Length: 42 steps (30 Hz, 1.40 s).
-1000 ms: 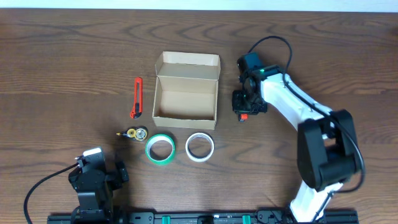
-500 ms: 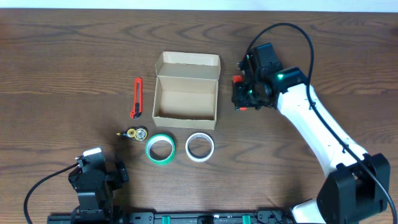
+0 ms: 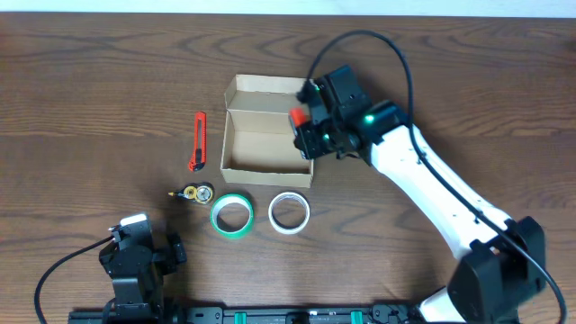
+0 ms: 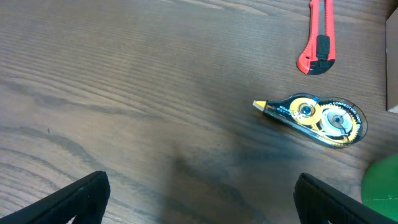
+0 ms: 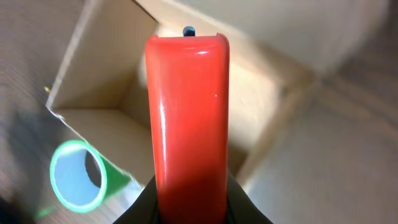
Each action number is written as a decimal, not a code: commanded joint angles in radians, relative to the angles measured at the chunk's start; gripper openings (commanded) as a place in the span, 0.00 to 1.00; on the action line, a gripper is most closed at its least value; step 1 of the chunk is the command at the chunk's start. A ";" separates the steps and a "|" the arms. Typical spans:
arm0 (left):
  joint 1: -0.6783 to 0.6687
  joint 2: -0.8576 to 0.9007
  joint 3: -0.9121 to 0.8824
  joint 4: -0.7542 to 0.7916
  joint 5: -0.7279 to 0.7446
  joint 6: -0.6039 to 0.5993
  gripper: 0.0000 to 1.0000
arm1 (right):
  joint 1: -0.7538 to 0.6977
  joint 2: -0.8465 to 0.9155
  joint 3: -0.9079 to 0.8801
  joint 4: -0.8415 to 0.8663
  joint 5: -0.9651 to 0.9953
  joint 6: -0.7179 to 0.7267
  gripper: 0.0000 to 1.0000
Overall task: Pack container
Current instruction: 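Lift the red stapler and lower it into the cardboard box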
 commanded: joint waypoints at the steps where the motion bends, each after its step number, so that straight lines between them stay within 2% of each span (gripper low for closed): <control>1: 0.003 -0.006 -0.030 -0.035 -0.008 0.015 0.95 | 0.027 0.070 0.093 0.003 0.000 -0.116 0.04; 10: 0.003 -0.006 -0.030 -0.035 -0.008 0.015 0.95 | 0.056 0.240 0.205 -0.029 0.029 -0.467 0.03; 14: 0.003 -0.006 -0.030 -0.035 -0.008 0.015 0.95 | 0.075 0.282 0.205 -0.041 0.081 -0.533 0.03; 34: 0.003 -0.006 -0.030 -0.035 -0.008 0.015 0.96 | 0.131 0.398 0.205 0.009 0.182 -0.649 0.05; 39: 0.003 -0.006 -0.030 -0.035 -0.008 0.015 0.95 | 0.131 0.419 0.204 0.013 0.191 -0.651 0.15; 42: 0.003 -0.006 -0.030 -0.035 -0.008 0.015 0.95 | 0.131 0.419 0.204 0.021 0.223 -0.650 0.17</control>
